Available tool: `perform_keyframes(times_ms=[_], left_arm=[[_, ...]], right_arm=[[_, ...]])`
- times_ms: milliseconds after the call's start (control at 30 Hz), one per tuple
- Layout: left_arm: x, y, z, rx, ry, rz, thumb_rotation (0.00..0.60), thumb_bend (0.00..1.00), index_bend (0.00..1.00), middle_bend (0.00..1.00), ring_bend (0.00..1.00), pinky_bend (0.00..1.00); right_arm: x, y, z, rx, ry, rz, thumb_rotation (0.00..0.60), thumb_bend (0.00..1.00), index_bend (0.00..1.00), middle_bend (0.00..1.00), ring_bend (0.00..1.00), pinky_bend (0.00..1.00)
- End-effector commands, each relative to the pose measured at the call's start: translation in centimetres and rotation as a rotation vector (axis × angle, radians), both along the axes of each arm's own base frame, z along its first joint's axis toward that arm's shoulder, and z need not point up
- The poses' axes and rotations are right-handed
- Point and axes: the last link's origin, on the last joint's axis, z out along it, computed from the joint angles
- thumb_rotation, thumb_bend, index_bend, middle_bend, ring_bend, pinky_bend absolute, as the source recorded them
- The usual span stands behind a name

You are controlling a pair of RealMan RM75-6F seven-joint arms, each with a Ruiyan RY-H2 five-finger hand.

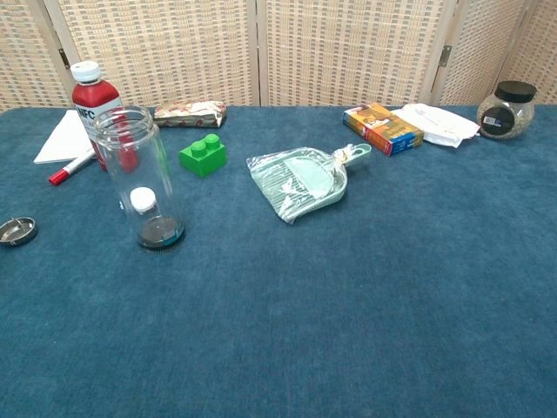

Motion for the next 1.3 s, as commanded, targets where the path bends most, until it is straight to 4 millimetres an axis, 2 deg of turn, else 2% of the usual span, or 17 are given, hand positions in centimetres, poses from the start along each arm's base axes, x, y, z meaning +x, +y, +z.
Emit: perform_keyframes(times_ms=[33, 233, 500, 567, 733, 967, 1033, 1167, 1300], left_arm=[[-0.1, 0.0, 0.1, 0.0, -0.001, 0.001, 0.6, 0.51, 0.31, 0.42, 0.41, 0.53], [-0.1, 0.5, -0.1, -0.035, 0.004, -0.036, 0.6, 0.51, 0.31, 0.42, 0.41, 0.53], [0.0, 2.9, -0.7, -0.139, 0.002, -0.115, 0.6, 0.51, 0.31, 0.42, 0.41, 0.53], [-0.3, 3.7, -1.0, -0.175, 0.01, -0.128, 0.6, 0.51, 0.31, 0.43, 0.46, 0.54], [-1.4, 5.4, -2.1, -0.254, 0.041, -0.137, 0.6, 0.51, 0.31, 0.64, 0.66, 0.75], [-2.2, 6.9, -3.2, -0.319, 0.082, -0.15, 0.6, 0.47, 0.34, 0.94, 0.91, 0.98], [-2.4, 7.5, -3.6, -0.342, 0.108, -0.154, 0.6, 0.47, 0.36, 0.99, 0.95, 1.0], [-3.3, 8.6, -4.6, -0.38, 0.178, -0.158, 0.6, 0.44, 0.4, 1.0, 0.99, 1.0], [-4.1, 9.1, -5.2, -0.388, 0.201, -0.151, 0.6, 0.34, 0.42, 1.0, 1.0, 1.0]], right_arm=[[0.1, 0.0, 0.0, -0.002, 0.0, 0.002, 0.6, 0.23, 0.26, 0.37, 0.24, 0.33], [0.6, -0.4, 0.5, -0.024, 0.002, 0.032, 0.6, 0.23, 0.26, 0.37, 0.24, 0.33], [1.2, -1.0, 1.3, -0.044, 0.009, 0.046, 0.6, 0.23, 0.26, 0.37, 0.24, 0.33], [1.4, -1.0, 1.3, -0.038, 0.007, 0.051, 0.6, 0.23, 0.26, 0.37, 0.24, 0.33], [1.5, -1.1, 1.2, -0.03, 0.006, 0.055, 0.6, 0.23, 0.26, 0.37, 0.24, 0.33], [1.5, -1.1, 1.2, -0.03, 0.004, 0.058, 0.6, 0.23, 0.26, 0.37, 0.24, 0.33], [1.5, -1.1, 1.2, -0.027, 0.005, 0.056, 0.6, 0.23, 0.26, 0.37, 0.24, 0.33], [1.6, -1.1, 1.1, -0.025, 0.006, 0.054, 0.6, 0.23, 0.26, 0.37, 0.24, 0.33], [1.6, -1.1, 1.1, -0.026, 0.006, 0.054, 0.6, 0.23, 0.26, 0.37, 0.24, 0.33]])
